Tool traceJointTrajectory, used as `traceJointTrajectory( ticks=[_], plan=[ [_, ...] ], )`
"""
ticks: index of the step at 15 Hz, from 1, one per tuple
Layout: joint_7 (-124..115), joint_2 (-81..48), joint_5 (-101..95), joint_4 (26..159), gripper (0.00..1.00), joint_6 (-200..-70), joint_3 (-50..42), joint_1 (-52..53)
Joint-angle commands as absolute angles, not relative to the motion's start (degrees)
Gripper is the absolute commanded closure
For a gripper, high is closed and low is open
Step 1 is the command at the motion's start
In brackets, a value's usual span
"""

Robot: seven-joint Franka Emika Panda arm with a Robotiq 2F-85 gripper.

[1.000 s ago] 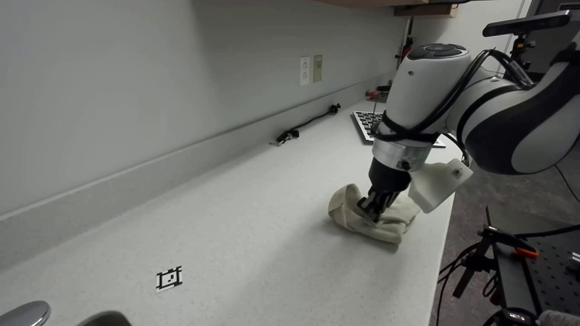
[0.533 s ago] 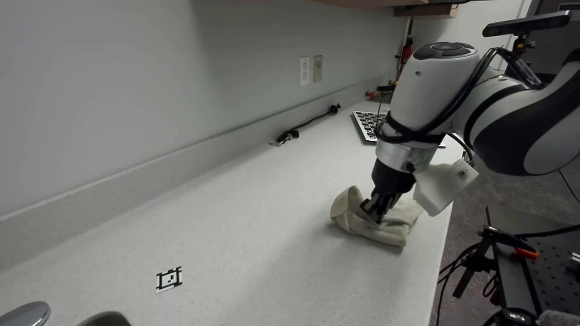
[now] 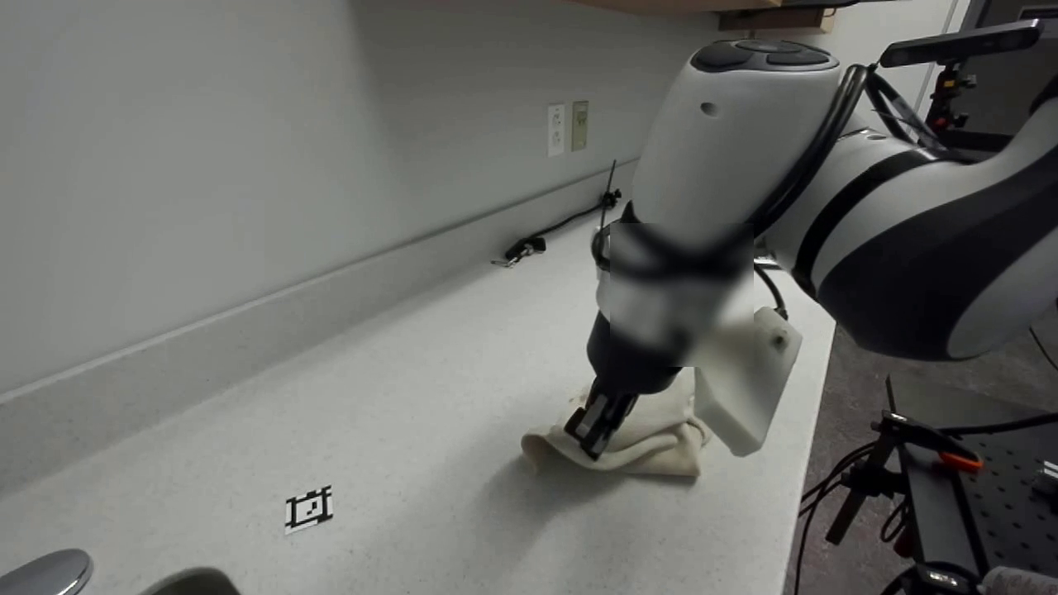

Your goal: Use the white cloth to wipe the top of the cabinet

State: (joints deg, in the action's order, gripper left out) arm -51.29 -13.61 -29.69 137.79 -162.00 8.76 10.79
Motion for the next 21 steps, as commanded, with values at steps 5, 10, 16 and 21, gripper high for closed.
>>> traceJointTrajectory(
  ticks=[5, 10, 16, 21],
  plan=[
    [-45.17, -19.97, -30.05, 129.96, 1.00, -159.18, 11.17, 11.07],
    [-46.53, -17.58, -31.02, 134.24, 1.00, -159.70, 7.87, 10.40],
    [-48.59, -14.04, -31.78, 140.85, 1.00, -160.51, 3.19, 10.87],
    [-50.88, -10.15, -31.93, 146.94, 1.00, -161.39, 0.08, 10.85]
  ],
)
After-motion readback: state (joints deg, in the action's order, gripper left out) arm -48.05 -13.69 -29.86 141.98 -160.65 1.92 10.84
